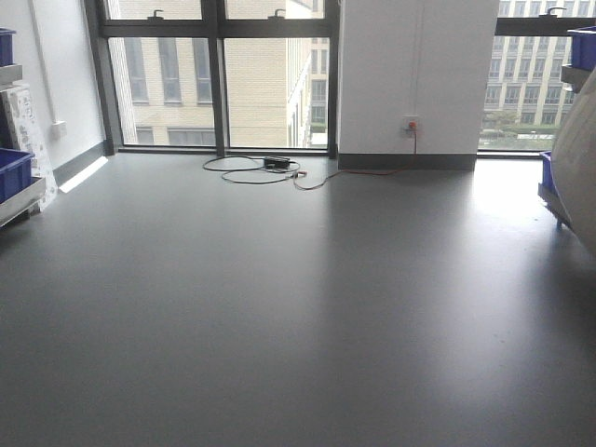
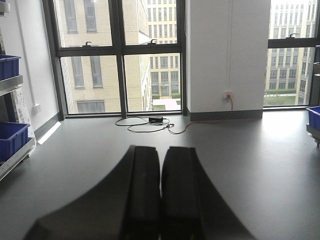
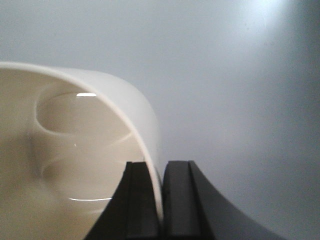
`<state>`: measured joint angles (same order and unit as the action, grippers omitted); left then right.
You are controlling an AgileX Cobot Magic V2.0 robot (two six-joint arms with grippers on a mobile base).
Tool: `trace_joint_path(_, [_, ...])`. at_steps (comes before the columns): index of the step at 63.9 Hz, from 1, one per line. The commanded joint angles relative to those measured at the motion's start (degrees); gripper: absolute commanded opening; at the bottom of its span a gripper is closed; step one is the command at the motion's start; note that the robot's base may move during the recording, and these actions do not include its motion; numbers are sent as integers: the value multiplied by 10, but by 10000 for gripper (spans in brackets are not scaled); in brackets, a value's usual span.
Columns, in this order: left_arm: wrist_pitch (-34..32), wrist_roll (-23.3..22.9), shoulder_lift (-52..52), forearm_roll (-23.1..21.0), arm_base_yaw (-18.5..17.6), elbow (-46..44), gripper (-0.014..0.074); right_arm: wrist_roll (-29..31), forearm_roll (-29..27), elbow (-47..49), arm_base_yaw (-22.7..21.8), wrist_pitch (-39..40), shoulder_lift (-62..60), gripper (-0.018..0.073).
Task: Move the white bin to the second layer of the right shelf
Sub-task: 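Drive across the room toward the windows holding the bin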
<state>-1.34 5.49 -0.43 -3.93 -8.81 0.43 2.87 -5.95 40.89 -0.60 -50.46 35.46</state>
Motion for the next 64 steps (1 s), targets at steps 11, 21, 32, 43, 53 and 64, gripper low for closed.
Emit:
trace_joint_path(11, [-48,-4,-9,-2,0,19,85,2,-7,16,-2,48,4,88])
trace_joint_path(21, [-48,-4,-9,-2,0,19,85,2,-7,16,-2,48,4,88])
trace_joint_path(32, [-48,-4,-9,-2,0,19,85,2,-7,16,-2,48,4,88])
trace_joint_path(43, [-48,-4,-9,-2,0,19,85,2,-7,16,-2,52,9,88])
trace_joint_path(53, [-48,-4,-9,-2,0,19,85,2,-7,16,-2,52,9,88])
trace_joint_path(64, [-48,-4,-9,-2,0,19,85,2,-7,16,-2,52,16,88])
